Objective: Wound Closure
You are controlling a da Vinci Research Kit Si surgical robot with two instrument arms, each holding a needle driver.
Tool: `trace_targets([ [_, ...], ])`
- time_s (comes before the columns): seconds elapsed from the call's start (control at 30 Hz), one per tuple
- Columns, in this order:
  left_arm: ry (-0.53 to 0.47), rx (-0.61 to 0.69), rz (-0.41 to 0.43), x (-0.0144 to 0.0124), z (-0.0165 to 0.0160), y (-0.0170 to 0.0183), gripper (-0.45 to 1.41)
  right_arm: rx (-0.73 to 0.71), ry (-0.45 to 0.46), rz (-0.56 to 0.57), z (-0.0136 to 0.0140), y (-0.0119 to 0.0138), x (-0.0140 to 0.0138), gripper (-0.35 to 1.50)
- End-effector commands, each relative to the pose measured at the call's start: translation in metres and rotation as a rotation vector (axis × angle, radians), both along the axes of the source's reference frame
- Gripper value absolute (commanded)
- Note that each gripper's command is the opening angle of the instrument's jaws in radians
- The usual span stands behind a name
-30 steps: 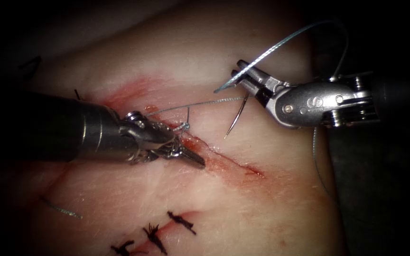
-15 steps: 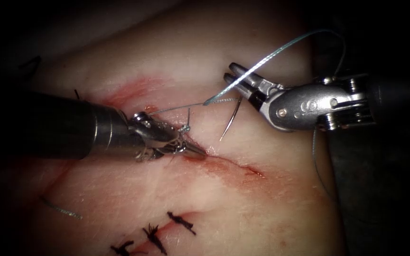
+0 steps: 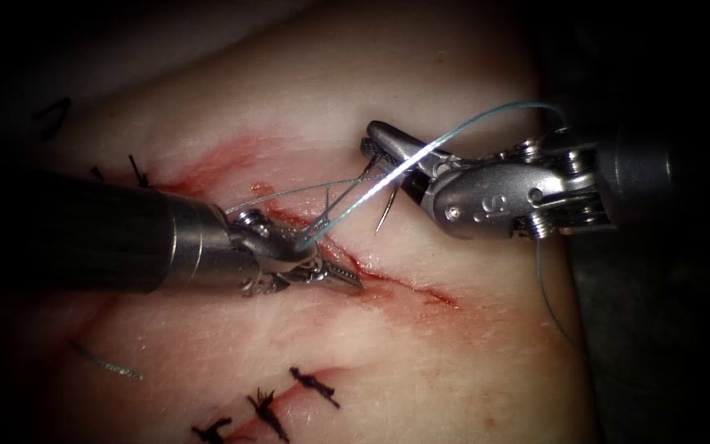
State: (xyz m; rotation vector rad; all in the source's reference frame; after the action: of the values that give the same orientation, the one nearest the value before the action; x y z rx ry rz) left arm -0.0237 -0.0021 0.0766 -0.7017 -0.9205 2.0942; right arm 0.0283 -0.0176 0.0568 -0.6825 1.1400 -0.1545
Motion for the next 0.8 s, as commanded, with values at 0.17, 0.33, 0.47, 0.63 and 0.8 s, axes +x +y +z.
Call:
trace_targets([
  [0.17,0.022,0.005,0.009,-0.0001,0.0010,-0.0005,0.10,-0.002,0.005,-0.008,0.0004,-0.0006,0.0010,-0.35],
  [0.33,0.035,0.002,0.017,0.0002,0.0010,-0.0004,0.12,-0.020,0.003,-0.020,0.0013,-0.0015,0.0011,-0.35],
  [0.47,0.033,0.003,0.018,0.0003,0.0009,-0.0004,0.20,-0.033,0.002,-0.031,0.0020,-0.0020,0.0013,-0.35],
  [0.63,0.033,0.004,0.019,0.0004,0.0009,-0.0003,0.22,-0.057,0.000,-0.055,0.0029,-0.0025,0.0021,-0.35],
  [0.8,0.033,0.004,0.019,0.0004,0.0009,-0.0003,0.22,-0.068,-0.004,-0.062,0.0030,-0.0025,0.0023,-0.35],
])
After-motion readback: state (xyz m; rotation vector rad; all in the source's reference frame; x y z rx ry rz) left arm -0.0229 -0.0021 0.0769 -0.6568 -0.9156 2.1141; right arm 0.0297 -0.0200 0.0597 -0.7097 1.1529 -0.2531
